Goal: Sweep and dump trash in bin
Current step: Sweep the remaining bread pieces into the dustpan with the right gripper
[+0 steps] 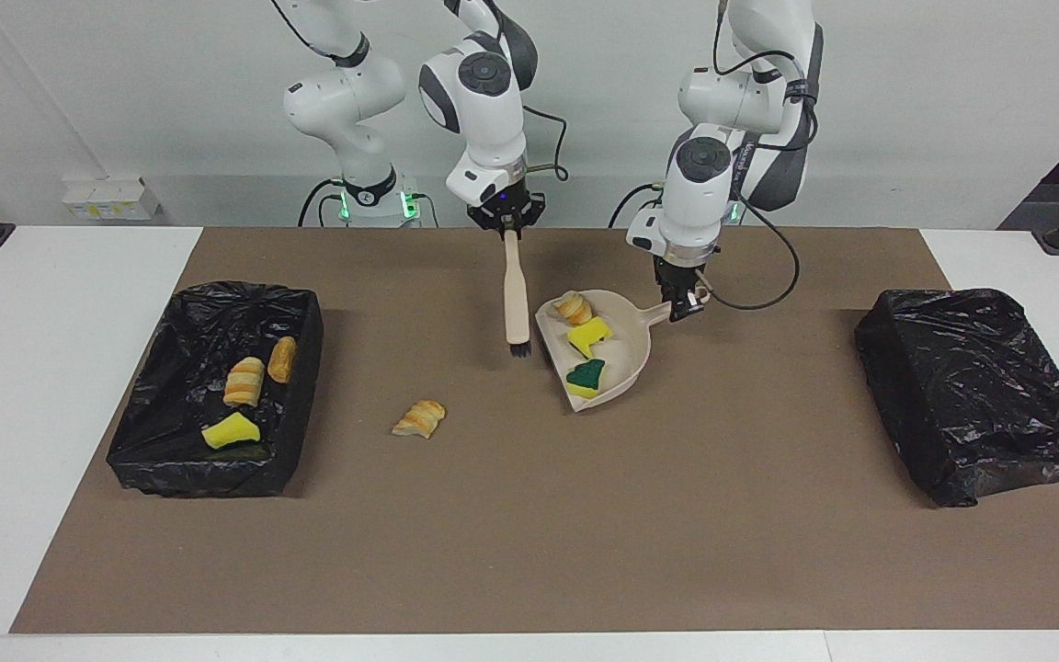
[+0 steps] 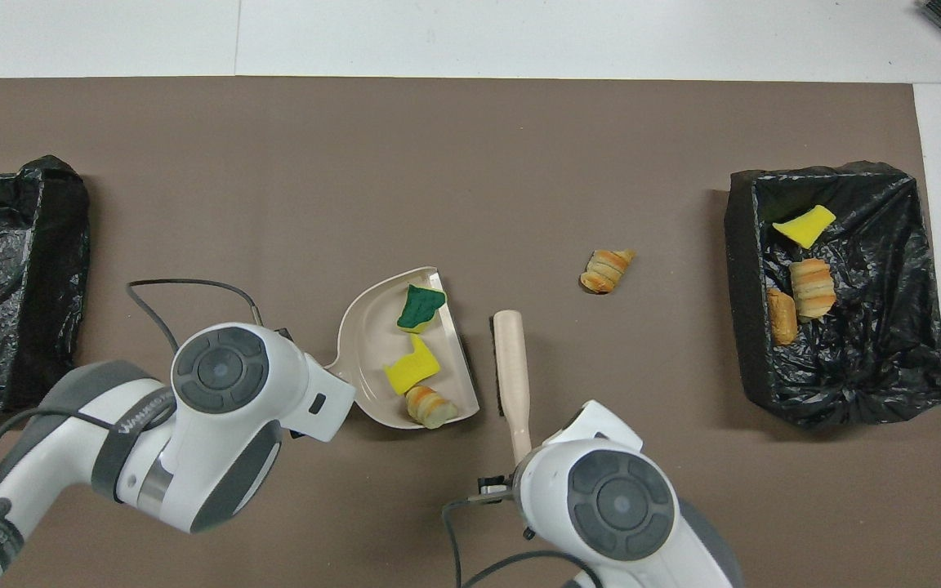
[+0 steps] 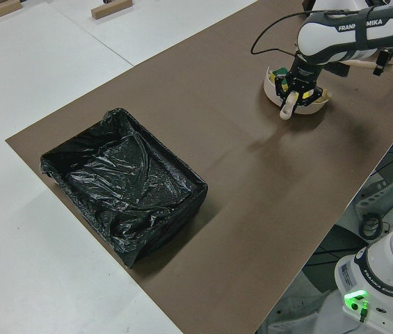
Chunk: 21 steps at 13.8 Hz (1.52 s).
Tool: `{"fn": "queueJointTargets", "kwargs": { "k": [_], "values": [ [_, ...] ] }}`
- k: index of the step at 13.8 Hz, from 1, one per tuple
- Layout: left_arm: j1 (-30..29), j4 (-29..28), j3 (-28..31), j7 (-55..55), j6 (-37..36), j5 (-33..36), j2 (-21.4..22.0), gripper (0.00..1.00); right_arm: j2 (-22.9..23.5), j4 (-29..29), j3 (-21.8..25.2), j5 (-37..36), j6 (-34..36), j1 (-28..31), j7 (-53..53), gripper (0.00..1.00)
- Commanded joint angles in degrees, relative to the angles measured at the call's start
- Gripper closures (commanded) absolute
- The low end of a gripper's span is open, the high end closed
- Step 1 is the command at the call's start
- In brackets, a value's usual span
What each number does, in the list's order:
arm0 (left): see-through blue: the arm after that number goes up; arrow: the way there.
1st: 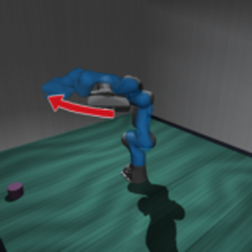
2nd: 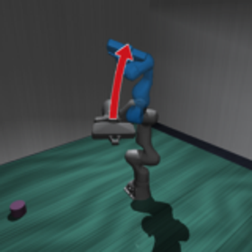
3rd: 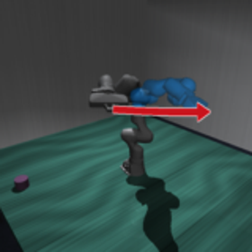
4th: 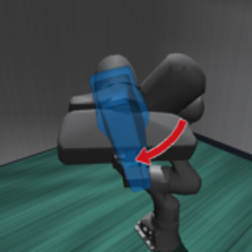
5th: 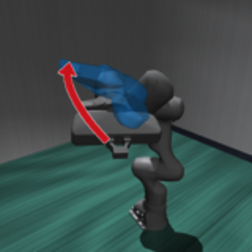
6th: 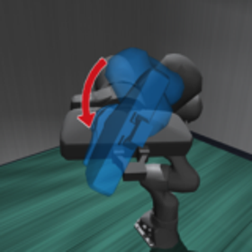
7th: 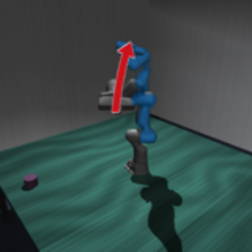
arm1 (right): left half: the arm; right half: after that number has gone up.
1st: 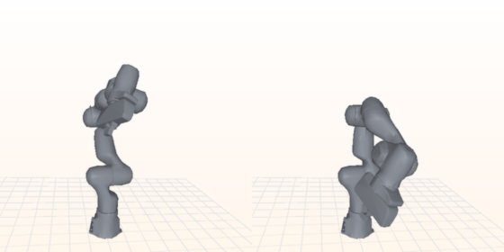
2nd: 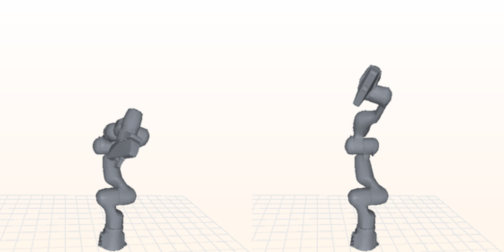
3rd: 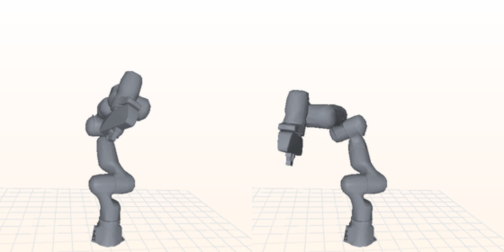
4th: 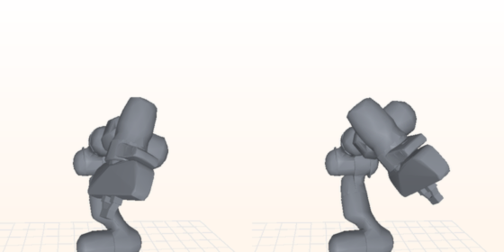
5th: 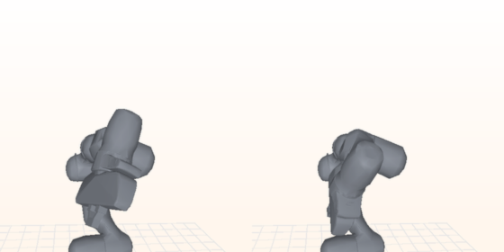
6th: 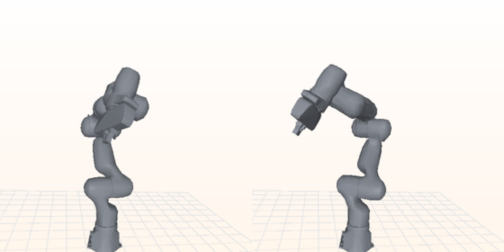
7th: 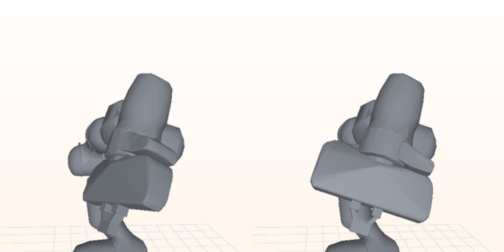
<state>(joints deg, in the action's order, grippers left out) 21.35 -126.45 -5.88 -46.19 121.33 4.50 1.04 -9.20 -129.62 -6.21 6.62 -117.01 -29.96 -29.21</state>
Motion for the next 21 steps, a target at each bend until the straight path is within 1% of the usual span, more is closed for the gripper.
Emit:
{"fn": "queueJointTargets", "kwargs": {
  "k": [1, 4, 5, 6, 8, 9, 10, 12, 14, 15, 16, 17, 19, 21],
  "values": [
    [-3.1, 12.9, -0.3, -3.8, -5.5, -0.9, -8.0, 1.0, 7.2, 7.2, -0.5, -5.4, 1.4, 9.0, 9.3, 1.0],
    [-5.1, 16.9, 0.1, -5.9, -5.2, 0.2, -10.8, 1.0, 12.1, 12.5, -0.5, -11.5, 1.7, 18.6, 18.5, 1.0],
    [-6.7, 19.8, 0.1, -7.2, -6.9, 0.6, -11.9, 1.0, 13.2, 12.6, -0.5, -13.7, 1.3, 20.7, 21.1, 1.0],
    [-6.8, 22.2, 0.1, -7.5, -9.1, 0.8, -13.4, 1.0, 13.7, 12.6, -0.5, -15.9, 1.0, 22.3, 22.7, 1.0],
    [-6.5, 21.9, 0.1, -7.4, -9.3, 1.7, -13.7, 1.0, 13.7, 12.2, -0.6, -19.4, 0.5, 24.2, 24.9, 1.0],
    [-6.2, 20.0, 0.1, -7.4, -8.3, 1.7, -13.5, 1.0, 14.0, 11.9, -0.6, -19.5, 0.4, 24.5, 25.0, 1.0],
    [-5.8, 17.9, 0.1, -7.3, -6.6, 1.8, -12.8, 1.0, 14.6, 11.2, -0.6, -19.5, 0.2, 24.5, 24.6, 1.0],
    [-5.6, 15.7, 0.1, -7.3, -5.5, 2.2, -11.8, 1.0, 14.7, 9.7, -0.7, -19.1, 0.2, 24.4, 22.7, 1.0],
    [-4.8, 11.8, 0.1, -7.0, -4.6, 4.5, -9.4, 1.0, 14.9, 9.2, -0.9, -18.4, 0.5, 23.0, 17.5, 1.0],
    [-4.7, 11.4, 0.1, -7.0, -4.6, 4.6, -9.1, 1.0, 15.9, 9.3, -1.0, -15.4, 0.3, 21.1, 13.9, 1.0],
    [-4.7, 11.4, 0.1, -6.8, -4.4, 4.6, -9.0, 1.0, 16.6, 9.7, -1.0, -12.5, 0.0, 18.9, 12.0, 1.0],
    [-4.7, 10.4, 0.1, -6.6, -3.6, 4.6, -8.9, 1.0, 17.2, 10.3, -1.0, -11.1, 0.0, 17.5, 11.2, 1.0],
    [-5.4, 6.8, 0.0, -6.7, -0.1, 4.6, -7.4, 1.0, 17.6, 10.7, -1.1, -7.3, -0.1, 15.1, 9.1, 1.0],
    [-4.9, 4.9, 0.0, -6.5, 0.7, 4.6, -6.1, 1.0, 19.2, 12.4, -1.1, -3.8, -0.8, 10.8, 6.0, 1.0]
  ]
}}
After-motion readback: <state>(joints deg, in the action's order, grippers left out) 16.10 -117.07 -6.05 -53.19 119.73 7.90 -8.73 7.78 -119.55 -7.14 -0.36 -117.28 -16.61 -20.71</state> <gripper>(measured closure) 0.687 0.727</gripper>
